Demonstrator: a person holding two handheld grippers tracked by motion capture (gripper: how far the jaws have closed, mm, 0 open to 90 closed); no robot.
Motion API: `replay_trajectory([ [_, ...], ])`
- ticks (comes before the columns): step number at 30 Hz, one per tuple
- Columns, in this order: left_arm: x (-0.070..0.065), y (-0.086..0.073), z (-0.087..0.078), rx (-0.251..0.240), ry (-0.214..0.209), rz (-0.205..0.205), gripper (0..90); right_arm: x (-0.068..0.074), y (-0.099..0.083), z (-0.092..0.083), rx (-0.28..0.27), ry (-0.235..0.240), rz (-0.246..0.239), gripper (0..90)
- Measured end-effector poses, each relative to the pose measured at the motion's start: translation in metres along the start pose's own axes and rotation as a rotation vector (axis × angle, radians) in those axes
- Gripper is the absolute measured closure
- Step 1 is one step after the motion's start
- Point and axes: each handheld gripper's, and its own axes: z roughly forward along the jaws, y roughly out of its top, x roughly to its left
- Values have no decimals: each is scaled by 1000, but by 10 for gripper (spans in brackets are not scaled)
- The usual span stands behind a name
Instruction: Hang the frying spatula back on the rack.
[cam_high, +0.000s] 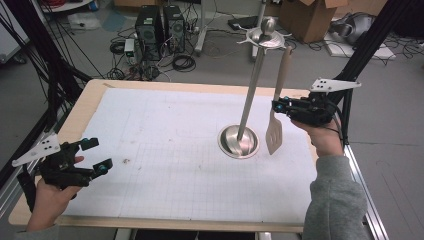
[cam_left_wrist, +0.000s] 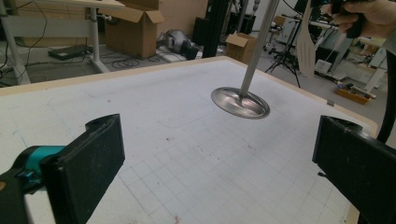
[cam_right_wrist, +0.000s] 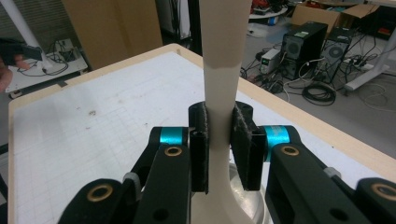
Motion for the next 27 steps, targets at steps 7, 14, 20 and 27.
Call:
replay_trajectory([
  [7, 0, 0, 0, 3, 0, 2, 27, 0, -1, 1, -8, -4, 9, 781],
  [14, 0, -1, 0, 4, 3, 2, 27, 0, 0, 5, -10, -10, 8, 781],
  [20, 0, -1, 0, 6, 4, 0, 27, 1, 0, 6, -14, -24, 0, 781],
  [27, -1, 0, -1, 2, 2, 4, 27, 2, 0, 2, -48, -35, 10, 651],
])
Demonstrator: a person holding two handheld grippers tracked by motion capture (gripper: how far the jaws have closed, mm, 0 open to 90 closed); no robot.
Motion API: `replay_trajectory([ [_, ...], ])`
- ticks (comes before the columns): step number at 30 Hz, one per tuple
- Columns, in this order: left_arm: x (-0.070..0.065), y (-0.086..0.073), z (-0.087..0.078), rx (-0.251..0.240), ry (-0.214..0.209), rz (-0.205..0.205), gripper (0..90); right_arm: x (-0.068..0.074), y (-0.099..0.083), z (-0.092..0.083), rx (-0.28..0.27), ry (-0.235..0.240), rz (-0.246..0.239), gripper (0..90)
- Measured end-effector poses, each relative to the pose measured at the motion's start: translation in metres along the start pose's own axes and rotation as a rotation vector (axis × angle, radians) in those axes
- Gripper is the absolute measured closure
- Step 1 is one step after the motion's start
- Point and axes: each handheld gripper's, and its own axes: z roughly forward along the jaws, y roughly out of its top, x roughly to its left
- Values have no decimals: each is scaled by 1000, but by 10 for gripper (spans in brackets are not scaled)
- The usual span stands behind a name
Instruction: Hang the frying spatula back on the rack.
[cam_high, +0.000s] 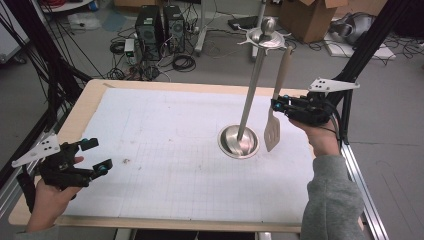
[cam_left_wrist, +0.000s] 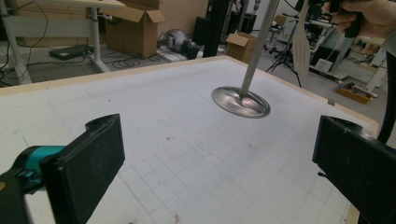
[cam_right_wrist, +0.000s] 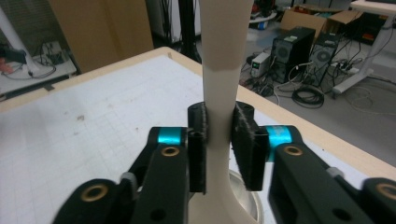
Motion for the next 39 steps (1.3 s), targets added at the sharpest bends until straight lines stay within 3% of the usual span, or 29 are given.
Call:
replay_trajectory([
  [2, 0, 0, 0, 1, 1, 0, 27, 1, 1, -4, -34, -3, 17, 631],
  [14, 1, 4, 4, -9, -9, 5, 28, 17, 2, -25, -83, -65, 12, 225],
  [19, 2, 7, 7, -29, -13, 12, 27, 28, -4, -29, -123, -44, -7, 191],
  [27, 2, 15, 9, -72, -14, 26, 27, 41, -13, -33, -135, -57, -46, 176],
  [39, -2, 20, 8, -88, -23, 42, 27, 49, -39, -49, -181, -25, -32, 155],
])
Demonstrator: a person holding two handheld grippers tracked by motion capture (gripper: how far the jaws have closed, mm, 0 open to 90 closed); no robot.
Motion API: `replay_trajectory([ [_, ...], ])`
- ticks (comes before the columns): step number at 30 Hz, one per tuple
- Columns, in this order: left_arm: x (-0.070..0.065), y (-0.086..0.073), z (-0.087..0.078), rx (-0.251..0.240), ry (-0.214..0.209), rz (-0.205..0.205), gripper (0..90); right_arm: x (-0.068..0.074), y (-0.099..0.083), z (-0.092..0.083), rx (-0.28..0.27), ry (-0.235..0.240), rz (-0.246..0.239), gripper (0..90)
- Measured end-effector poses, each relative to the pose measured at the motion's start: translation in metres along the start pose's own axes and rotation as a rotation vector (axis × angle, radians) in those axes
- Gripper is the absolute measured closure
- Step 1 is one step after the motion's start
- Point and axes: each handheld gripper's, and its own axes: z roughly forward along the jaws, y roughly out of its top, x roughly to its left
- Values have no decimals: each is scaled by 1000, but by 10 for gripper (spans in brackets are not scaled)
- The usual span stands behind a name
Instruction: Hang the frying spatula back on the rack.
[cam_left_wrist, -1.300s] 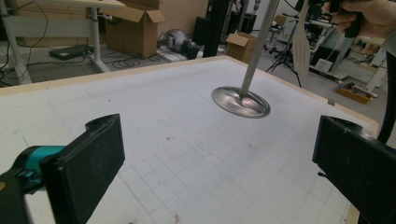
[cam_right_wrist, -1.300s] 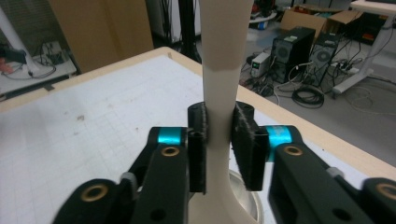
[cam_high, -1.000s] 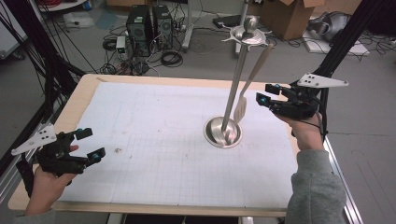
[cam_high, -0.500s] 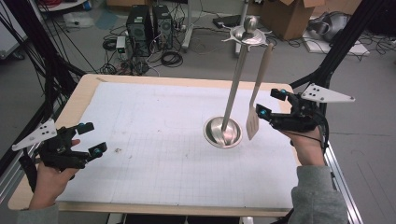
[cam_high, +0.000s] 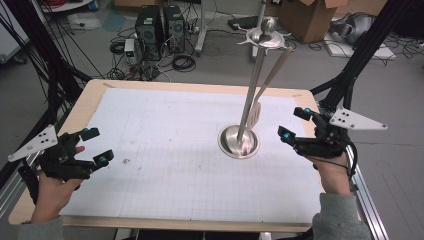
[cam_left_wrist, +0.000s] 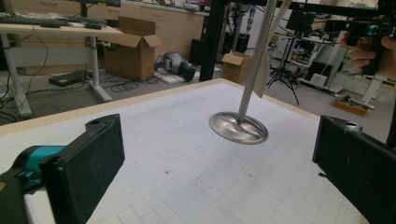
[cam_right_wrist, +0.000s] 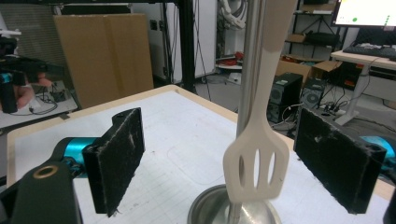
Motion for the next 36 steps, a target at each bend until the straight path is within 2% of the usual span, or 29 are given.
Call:
replay_trajectory([
  [8, -2, 2, 1, 1, -10, 4, 27, 4, -21, -9, -3, 15, 32, 142],
  [12, -3, 2, 1, -2, -14, 6, 27, 6, -31, -11, 6, 44, 48, 141],
  [16, -2, 2, 1, 2, -13, 6, 27, 9, -36, -14, 3, 44, 57, 116],
  [20, -1, 1, 1, 4, -10, 2, 27, 11, -40, -18, -13, 38, 50, 114],
  [24, -2, 0, 2, 7, -9, 3, 27, 12, -45, -22, -7, 35, 44, 109],
  [32, -1, -1, 3, 12, -7, -1, 27, 12, -57, -35, -35, 12, 56, 106],
  [36, -1, -1, 3, 12, -5, -2, 27, 10, -60, -40, -28, -3, 65, 106],
])
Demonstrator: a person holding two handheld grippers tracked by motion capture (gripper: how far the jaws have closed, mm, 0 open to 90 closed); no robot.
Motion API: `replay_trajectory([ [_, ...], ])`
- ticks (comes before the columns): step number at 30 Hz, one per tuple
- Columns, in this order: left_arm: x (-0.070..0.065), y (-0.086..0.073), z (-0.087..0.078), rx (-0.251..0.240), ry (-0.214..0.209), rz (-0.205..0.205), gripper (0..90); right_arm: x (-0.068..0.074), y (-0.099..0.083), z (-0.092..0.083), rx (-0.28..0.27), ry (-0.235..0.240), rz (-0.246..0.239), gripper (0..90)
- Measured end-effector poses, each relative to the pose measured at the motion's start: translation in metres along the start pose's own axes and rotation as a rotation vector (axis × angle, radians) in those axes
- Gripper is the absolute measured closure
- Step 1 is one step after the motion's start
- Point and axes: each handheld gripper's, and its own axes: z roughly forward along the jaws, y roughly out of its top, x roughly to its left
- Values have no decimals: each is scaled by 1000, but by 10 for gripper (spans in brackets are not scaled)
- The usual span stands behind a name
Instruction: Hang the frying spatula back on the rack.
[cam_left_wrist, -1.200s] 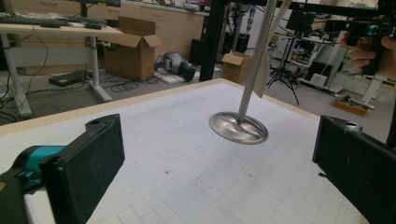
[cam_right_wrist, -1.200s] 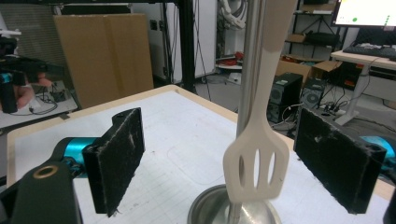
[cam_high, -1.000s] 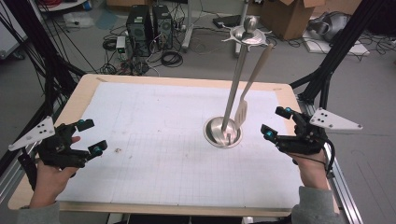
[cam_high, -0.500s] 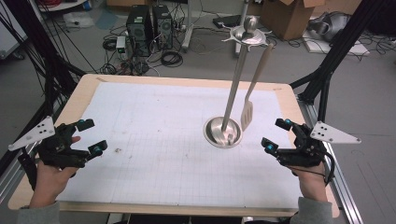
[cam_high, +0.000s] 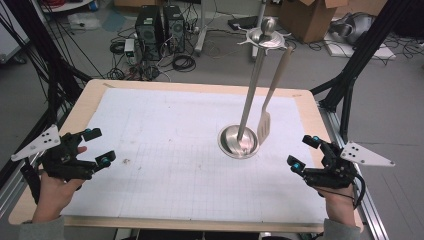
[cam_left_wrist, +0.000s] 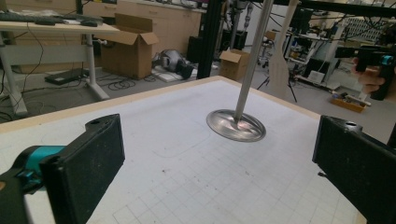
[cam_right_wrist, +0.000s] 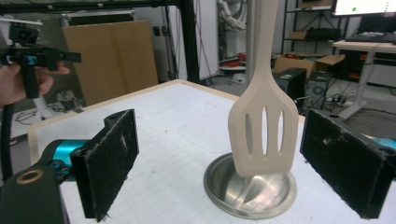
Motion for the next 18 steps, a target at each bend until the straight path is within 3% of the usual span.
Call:
replay_trajectory([
  [10, -1, -2, 3, 13, -2, 2, 27, -6, -11, -12, 20, -38, 11, 107],
  [18, 0, -1, 1, 9, 0, 5, 27, -5, -12, -16, 36, -46, -8, 107],
])
